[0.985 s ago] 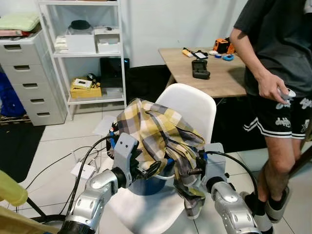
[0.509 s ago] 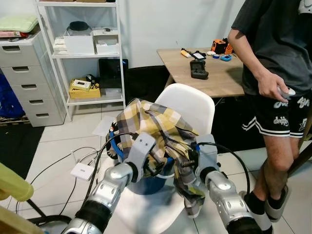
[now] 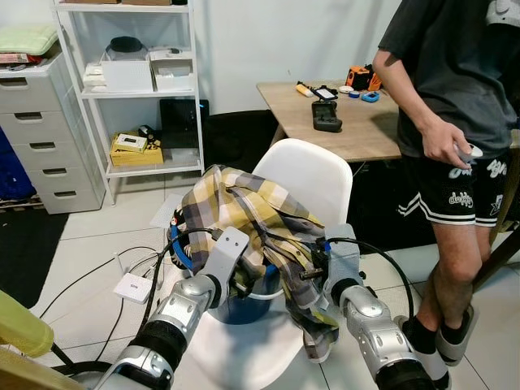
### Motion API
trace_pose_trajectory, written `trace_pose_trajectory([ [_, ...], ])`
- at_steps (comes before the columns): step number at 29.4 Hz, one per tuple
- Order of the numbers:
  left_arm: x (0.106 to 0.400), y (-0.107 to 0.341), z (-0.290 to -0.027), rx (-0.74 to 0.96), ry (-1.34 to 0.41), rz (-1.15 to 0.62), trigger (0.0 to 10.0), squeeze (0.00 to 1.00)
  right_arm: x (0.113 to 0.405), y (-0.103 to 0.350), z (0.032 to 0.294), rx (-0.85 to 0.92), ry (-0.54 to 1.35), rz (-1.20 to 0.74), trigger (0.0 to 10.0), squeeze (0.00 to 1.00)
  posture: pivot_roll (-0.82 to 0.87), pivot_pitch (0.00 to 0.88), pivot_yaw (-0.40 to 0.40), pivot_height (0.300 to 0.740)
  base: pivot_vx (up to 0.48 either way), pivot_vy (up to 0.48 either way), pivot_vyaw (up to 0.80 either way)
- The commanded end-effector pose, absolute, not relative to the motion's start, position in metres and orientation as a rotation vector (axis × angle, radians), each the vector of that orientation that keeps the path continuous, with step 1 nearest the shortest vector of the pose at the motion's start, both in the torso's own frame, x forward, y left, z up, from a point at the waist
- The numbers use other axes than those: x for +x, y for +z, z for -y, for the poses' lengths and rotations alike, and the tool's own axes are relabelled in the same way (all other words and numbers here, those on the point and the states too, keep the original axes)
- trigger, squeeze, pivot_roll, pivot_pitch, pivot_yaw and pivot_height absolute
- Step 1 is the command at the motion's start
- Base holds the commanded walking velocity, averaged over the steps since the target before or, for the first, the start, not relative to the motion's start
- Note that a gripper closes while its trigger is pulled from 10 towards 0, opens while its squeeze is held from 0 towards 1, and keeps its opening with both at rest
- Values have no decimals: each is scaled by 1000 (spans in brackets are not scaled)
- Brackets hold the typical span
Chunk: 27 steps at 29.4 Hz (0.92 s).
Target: Hang hanger
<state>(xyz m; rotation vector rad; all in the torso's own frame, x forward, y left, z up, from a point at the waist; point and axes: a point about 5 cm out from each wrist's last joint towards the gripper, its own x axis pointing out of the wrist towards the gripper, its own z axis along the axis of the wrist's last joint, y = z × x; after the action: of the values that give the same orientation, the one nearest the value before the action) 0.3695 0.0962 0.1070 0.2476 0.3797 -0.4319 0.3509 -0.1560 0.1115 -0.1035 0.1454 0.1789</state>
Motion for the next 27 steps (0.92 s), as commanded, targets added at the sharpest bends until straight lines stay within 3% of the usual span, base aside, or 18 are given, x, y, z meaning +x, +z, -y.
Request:
trace_pose_trajectory([
  [1,364,88,-114,234,-366,-473,10000,0,350,109,157,-102,175,-150,10000,0,-33,149,-32,740,0,0,0],
  [3,364,88,-118,217,-361,-474,10000,0,351,109,157,-101,174,-149,10000,0,-33,149,-32,740,0,0,0],
  [4,365,90,-119,206,-359,-465,9020,0,352,110,157,-99,172,-148,10000,0,-32,149,-31,740,0,0,0],
  [7,365,90,-119,206,-359,-465,9020,0,352,110,157,-99,172,-148,10000,0,-32,149,-31,740,0,0,0],
  [8,367,92,-118,195,-366,-450,1843,0,352,111,157,-98,171,-147,10000,0,-33,150,-33,740,0,0,0],
  [9,367,92,-118,195,-366,-450,1843,0,352,111,157,-98,171,-147,10000,0,-33,150,-33,740,0,0,0],
  [10,368,95,-116,180,-378,-436,0,0,353,111,157,-98,169,-148,10000,0,-33,149,-35,740,0,0,0],
  [27,371,105,-109,127,-456,-358,0,0,351,106,163,-107,155,-155,10000,0,-39,150,-36,740,0,0,0],
])
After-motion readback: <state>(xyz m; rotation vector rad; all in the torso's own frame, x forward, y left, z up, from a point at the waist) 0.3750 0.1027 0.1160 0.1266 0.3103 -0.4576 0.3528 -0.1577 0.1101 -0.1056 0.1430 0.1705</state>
